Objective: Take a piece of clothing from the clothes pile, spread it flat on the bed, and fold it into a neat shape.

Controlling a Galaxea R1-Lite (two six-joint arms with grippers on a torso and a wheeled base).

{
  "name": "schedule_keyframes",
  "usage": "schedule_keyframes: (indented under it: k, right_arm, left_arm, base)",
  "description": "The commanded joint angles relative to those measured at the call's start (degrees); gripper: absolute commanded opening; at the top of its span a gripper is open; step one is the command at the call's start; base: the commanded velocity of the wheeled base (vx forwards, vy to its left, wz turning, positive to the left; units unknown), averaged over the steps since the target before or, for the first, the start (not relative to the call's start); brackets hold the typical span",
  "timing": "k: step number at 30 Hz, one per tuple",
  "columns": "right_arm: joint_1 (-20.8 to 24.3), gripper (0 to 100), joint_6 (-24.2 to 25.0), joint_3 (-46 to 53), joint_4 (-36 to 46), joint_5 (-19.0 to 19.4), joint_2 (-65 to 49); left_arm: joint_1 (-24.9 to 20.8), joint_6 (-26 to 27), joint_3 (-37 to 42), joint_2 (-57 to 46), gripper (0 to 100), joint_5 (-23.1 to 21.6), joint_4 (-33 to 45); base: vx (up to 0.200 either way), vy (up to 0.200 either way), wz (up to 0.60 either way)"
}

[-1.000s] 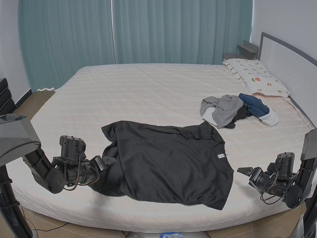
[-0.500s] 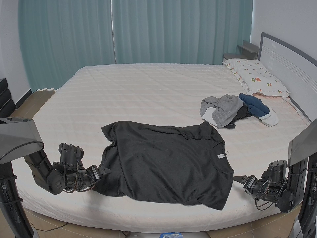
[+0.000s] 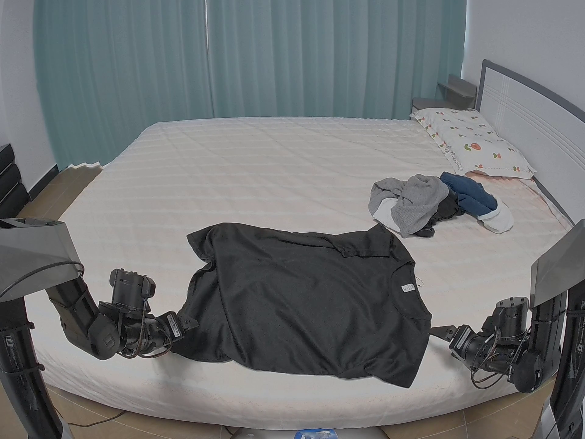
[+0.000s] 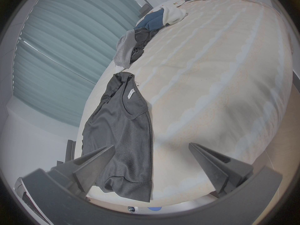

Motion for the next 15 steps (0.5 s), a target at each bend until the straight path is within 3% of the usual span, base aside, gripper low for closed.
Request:
schedule_keyframes:
  k: [1, 15]
  right_arm:
    - [0.02, 100, 0.00, 0.16, -0.91, -0.05, -0.20]
    - [-0.51, 100, -0.09, 1.30, -0.91, -0.05, -1.60]
  left_arm:
    - [-0.07, 0.11, 0.11, 0.54, 100, 0.10, 0.11]
    - [0.02, 1.25, -0.68, -0.78, 100, 0.19, 5.12]
  base:
    - [0.000, 0.000, 0.00]
    - [0.000, 0.000, 0.00]
